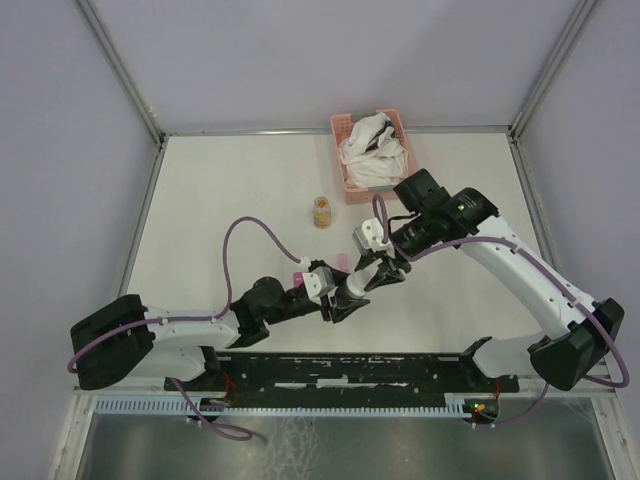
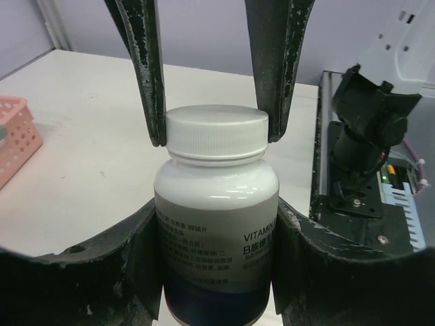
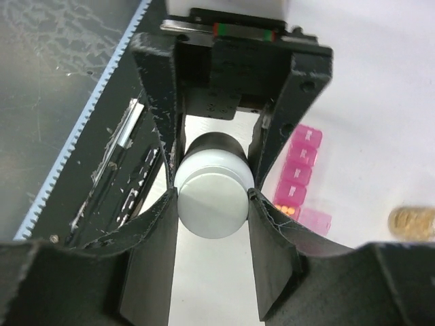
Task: Sort the pills into containers
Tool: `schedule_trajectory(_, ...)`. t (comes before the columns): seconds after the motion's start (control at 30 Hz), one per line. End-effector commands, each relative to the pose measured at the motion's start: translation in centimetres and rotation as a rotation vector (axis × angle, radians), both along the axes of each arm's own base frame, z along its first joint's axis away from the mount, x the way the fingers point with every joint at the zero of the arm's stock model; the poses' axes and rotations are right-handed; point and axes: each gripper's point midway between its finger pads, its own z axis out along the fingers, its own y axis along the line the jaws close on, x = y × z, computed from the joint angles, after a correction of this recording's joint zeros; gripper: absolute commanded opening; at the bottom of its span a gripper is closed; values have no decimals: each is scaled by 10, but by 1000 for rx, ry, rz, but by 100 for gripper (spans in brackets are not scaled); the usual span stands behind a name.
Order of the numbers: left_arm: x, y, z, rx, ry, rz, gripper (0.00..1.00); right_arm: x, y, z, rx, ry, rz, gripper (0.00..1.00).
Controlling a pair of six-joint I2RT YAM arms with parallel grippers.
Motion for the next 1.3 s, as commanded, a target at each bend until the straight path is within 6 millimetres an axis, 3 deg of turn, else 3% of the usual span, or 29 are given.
schedule_trajectory(0.0,37,10,56,-174,-46,208,3,24,9,-3,-63,131,-283,32)
schedule_trajectory(0.1,70,23,54,-167,-48,406,3,44,15,-13,-113,271,-523,31)
schedule_trajectory(0.23,99,38,60,-190,-76,596,3,68,18,-32,-179,480,-851,29)
schedule_trajectory(0.37,115,32,60,-173,-95,665,3,82,26,-50,-255,720,-1100,24)
schedule_trajectory(0.47,120,23,53,-145,-99,668,3,77,38,-53,-313,886,-1130,31)
schedule_trajectory(0.5,120,21,48,-134,-96,664,3,77,43,-50,-306,913,-1111,37)
schedule_trajectory(0.6,117,19,35,-110,-80,641,3,84,47,-35,-241,856,-1074,67)
schedule_trajectory(0.7,110,19,22,-80,-59,599,3,100,41,-9,-90,736,-1035,85)
schedule_trajectory(0.83,95,20,8,-50,-23,528,3,118,21,32,115,547,-973,94)
schedule_trajectory(0.9,86,20,4,-39,-3,482,3,120,11,39,137,486,-929,95)
schedule_trajectory(1.03,63,13,2,-13,26,350,3,98,1,53,169,440,-683,96)
schedule_trajectory(1.13,39,6,8,-24,43,212,3,57,-7,54,179,307,-375,96)
schedule_trajectory(1.17,29,4,12,-36,47,159,3,32,-16,45,149,296,-286,97)
schedule_trajectory(1.27,3,1,28,-72,47,7,3,4,-28,36,208,61,-62,100)
